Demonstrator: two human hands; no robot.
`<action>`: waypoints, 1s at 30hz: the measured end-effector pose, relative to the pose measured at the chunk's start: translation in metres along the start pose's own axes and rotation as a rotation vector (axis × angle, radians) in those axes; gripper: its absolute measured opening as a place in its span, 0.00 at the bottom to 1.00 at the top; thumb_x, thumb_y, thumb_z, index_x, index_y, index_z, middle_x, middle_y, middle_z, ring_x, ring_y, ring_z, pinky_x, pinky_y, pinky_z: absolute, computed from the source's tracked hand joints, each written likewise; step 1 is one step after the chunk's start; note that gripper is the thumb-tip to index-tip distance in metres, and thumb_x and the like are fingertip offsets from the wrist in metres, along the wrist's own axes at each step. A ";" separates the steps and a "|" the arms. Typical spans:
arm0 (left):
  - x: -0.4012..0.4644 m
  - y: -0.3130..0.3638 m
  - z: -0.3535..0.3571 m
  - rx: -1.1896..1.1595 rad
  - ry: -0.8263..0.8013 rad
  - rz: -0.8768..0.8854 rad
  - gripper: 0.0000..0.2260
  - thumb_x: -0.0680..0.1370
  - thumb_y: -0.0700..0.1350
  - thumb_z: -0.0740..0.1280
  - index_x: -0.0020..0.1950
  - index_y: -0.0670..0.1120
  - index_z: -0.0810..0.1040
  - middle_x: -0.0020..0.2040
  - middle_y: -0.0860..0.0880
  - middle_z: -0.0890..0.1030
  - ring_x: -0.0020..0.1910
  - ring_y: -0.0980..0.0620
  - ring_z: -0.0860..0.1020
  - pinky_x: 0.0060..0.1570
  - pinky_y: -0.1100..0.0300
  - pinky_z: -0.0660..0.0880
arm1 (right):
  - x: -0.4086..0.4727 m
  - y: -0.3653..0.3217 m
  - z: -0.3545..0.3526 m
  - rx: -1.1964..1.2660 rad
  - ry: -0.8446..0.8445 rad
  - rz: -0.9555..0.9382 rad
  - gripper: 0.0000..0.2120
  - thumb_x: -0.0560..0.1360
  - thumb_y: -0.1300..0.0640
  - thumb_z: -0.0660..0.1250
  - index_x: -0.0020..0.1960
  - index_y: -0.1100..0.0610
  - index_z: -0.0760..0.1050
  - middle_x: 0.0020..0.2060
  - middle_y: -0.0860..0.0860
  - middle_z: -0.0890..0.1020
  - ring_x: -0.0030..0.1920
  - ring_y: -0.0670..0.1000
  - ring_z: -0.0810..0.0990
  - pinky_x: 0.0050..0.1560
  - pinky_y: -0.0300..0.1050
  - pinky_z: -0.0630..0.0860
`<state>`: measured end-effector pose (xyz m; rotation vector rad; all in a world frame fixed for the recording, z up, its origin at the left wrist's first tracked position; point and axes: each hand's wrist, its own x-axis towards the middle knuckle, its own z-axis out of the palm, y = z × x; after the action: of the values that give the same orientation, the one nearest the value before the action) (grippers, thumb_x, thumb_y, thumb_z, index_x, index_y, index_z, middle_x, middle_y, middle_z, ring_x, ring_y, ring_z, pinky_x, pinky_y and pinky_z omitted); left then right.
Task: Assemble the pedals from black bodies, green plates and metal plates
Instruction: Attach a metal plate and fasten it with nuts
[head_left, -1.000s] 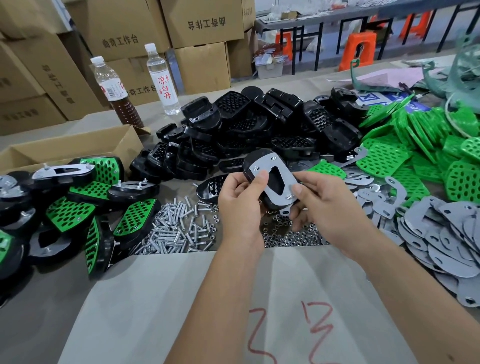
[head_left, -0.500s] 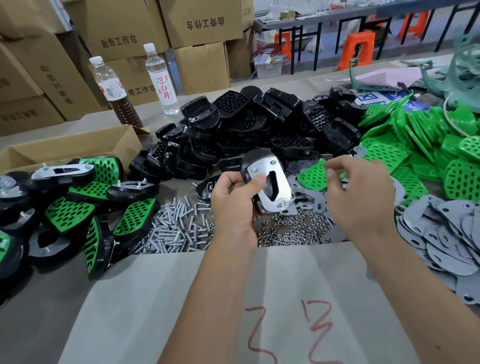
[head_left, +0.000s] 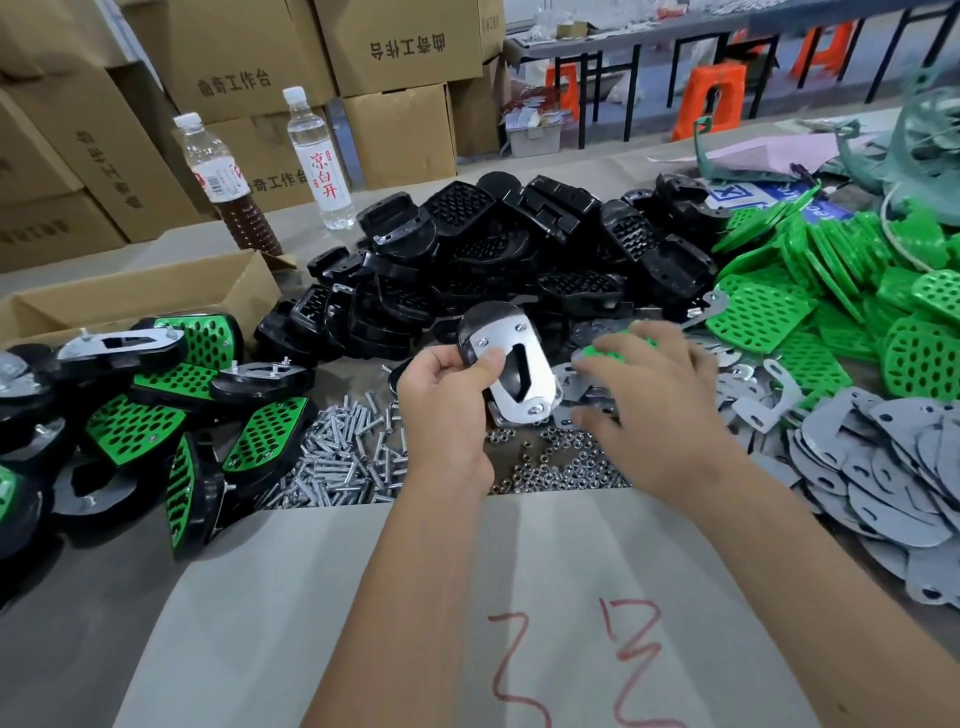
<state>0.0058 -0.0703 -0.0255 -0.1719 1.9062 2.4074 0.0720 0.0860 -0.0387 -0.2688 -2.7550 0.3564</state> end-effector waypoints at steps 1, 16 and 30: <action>0.002 0.002 -0.003 0.009 0.015 0.007 0.07 0.75 0.36 0.76 0.43 0.43 0.79 0.44 0.43 0.85 0.48 0.42 0.83 0.64 0.32 0.77 | -0.001 -0.004 0.003 -0.004 -0.047 0.002 0.17 0.79 0.45 0.70 0.66 0.48 0.80 0.71 0.46 0.74 0.74 0.54 0.60 0.71 0.57 0.56; 0.009 0.002 -0.010 -0.033 0.056 -0.030 0.07 0.75 0.38 0.76 0.44 0.45 0.79 0.44 0.46 0.85 0.46 0.45 0.81 0.59 0.41 0.79 | -0.002 -0.015 0.000 0.244 -0.141 -0.179 0.03 0.75 0.49 0.77 0.44 0.47 0.84 0.42 0.41 0.74 0.52 0.51 0.69 0.55 0.50 0.69; -0.004 -0.001 -0.001 0.220 -0.288 -0.081 0.09 0.75 0.40 0.75 0.39 0.45 0.76 0.35 0.48 0.81 0.36 0.48 0.79 0.36 0.57 0.75 | 0.000 -0.005 -0.010 1.096 0.264 0.061 0.11 0.72 0.68 0.78 0.48 0.54 0.86 0.39 0.48 0.87 0.41 0.47 0.85 0.47 0.37 0.80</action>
<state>0.0100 -0.0714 -0.0262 0.1018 1.9654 2.0237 0.0755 0.0836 -0.0283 -0.0882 -1.9269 1.5924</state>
